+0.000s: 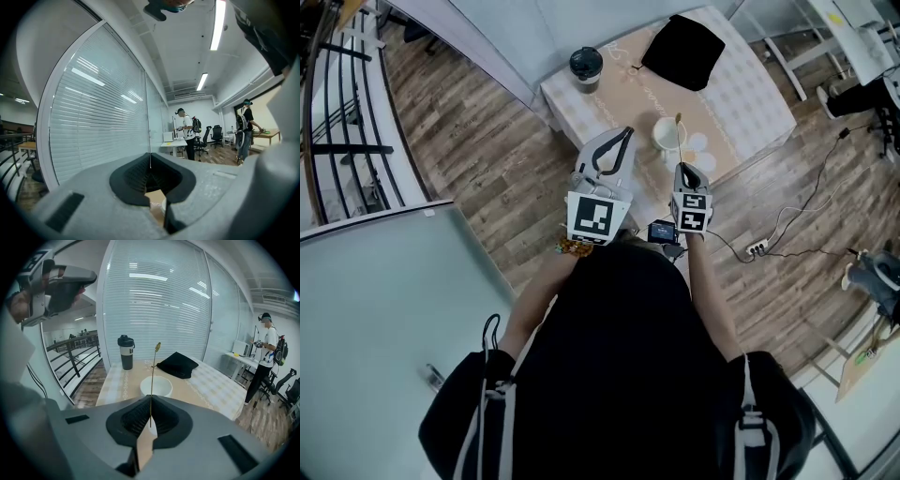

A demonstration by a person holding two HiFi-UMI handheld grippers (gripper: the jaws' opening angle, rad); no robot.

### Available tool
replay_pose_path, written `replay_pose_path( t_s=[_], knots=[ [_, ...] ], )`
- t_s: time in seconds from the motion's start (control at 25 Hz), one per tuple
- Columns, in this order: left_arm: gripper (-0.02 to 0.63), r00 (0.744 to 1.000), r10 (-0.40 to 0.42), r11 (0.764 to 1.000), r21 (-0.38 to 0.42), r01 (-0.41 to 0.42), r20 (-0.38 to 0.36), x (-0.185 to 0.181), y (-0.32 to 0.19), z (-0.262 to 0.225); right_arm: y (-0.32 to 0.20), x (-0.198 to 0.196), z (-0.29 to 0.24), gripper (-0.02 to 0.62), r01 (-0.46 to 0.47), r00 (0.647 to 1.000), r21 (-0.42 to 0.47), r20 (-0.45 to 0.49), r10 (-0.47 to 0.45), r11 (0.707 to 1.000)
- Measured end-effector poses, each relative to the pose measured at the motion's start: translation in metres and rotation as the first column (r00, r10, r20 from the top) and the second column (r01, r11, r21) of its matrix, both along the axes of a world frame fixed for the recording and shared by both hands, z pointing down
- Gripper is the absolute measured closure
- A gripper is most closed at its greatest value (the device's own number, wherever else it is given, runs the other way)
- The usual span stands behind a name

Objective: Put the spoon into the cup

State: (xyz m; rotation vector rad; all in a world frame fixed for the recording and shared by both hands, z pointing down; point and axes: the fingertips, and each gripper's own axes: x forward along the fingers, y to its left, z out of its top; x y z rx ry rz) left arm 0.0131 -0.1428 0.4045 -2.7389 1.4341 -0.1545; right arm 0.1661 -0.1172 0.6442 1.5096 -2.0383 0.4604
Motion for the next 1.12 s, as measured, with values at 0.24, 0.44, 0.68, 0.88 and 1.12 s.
replay_pose_path(
  t_s=[0.24, 0.44, 0.68, 0.88, 1.12],
  knots=[
    [0.588, 1.000, -0.003, 1.000, -0.005, 0.003, -0.002, -0.002, -0.001, 0.001, -0.001, -0.003, -0.001, 0.586, -0.002, 0.999, 0.007, 0.032, 0.002, 1.000],
    [0.588, 1.000, -0.001, 1.000, -0.013, 0.001, -0.005, 0.000, 0.000, 0.004, 0.000, -0.003, 0.002, 0.586, 0.005, 1.000, -0.012, 0.030, -0.004, 1.000],
    [0.588, 1.000, 0.003, 1.000, -0.018, -0.003, -0.005, 0.000, 0.001, 0.005, 0.001, 0.000, 0.006, 0.586, -0.026, 0.999, -0.024, 0.044, 0.027, 0.999],
    [0.588, 1.000, 0.002, 1.000, -0.020, -0.002, 0.001, 0.000, 0.000, 0.006, -0.001, 0.000, 0.009, 0.586, -0.020, 0.999, -0.034, 0.049, 0.021, 0.999],
    [0.588, 1.000, 0.004, 1.000, -0.023, -0.004, 0.004, 0.000, 0.001, 0.008, -0.005, -0.002, 0.004, 0.586, -0.021, 0.998, -0.006, 0.053, 0.021, 1.000]
  ],
)
